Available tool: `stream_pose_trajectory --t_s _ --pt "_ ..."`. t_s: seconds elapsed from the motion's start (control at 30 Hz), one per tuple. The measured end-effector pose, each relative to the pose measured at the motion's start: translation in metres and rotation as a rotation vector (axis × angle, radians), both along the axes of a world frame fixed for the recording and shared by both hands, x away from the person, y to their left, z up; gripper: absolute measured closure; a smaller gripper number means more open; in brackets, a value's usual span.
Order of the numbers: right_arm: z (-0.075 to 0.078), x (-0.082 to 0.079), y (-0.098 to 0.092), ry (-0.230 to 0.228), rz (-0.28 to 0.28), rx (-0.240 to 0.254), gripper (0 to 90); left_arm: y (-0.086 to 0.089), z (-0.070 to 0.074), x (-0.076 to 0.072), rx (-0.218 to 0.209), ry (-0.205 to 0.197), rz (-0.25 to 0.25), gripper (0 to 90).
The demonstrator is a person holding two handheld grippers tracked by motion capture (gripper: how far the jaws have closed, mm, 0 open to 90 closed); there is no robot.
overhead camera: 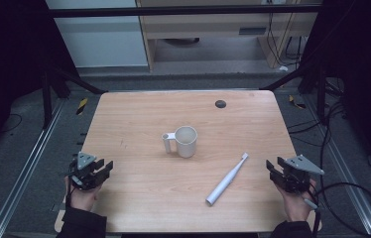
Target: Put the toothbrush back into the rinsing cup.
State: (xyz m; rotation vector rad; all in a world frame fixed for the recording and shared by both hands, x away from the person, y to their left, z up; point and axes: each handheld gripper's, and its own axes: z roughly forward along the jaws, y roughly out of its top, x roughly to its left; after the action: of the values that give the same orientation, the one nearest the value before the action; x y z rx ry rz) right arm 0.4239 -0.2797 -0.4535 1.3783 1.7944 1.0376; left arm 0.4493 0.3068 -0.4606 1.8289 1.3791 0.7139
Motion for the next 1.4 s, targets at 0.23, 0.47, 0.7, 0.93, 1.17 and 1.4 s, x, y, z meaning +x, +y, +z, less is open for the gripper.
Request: stream_pose_trajectory --t_s 0.23,0.47,0.7,0.93,1.17,1.4 --pt "0.003 -0.001 0.006 0.009 0.031 0.007 56.7 0.003 -0.002 0.001 0.02 0.016 0.026 59.0" --pt "0.011 -0.003 0.019 0.004 0.073 0.029 59.0 0.004 -0.002 0.0 0.025 0.004 0.041 54.9" --pt "0.012 -0.003 0.034 0.021 0.136 0.023 63.0 0.004 -0.002 0.0 0.025 0.005 0.042 55.5" --pt "0.013 -0.003 0.043 0.034 0.18 0.035 70.1 0.004 -0.003 0.0 0.027 0.01 0.042 55.0" --pt "0.012 -0.003 0.054 0.043 0.223 0.046 76.3 0.002 -0.003 0.001 0.027 0.01 0.033 54.7" --pt "0.01 -0.002 0.067 0.057 0.281 0.051 83.5 0.001 -0.003 0.001 0.039 0.011 0.03 54.3"
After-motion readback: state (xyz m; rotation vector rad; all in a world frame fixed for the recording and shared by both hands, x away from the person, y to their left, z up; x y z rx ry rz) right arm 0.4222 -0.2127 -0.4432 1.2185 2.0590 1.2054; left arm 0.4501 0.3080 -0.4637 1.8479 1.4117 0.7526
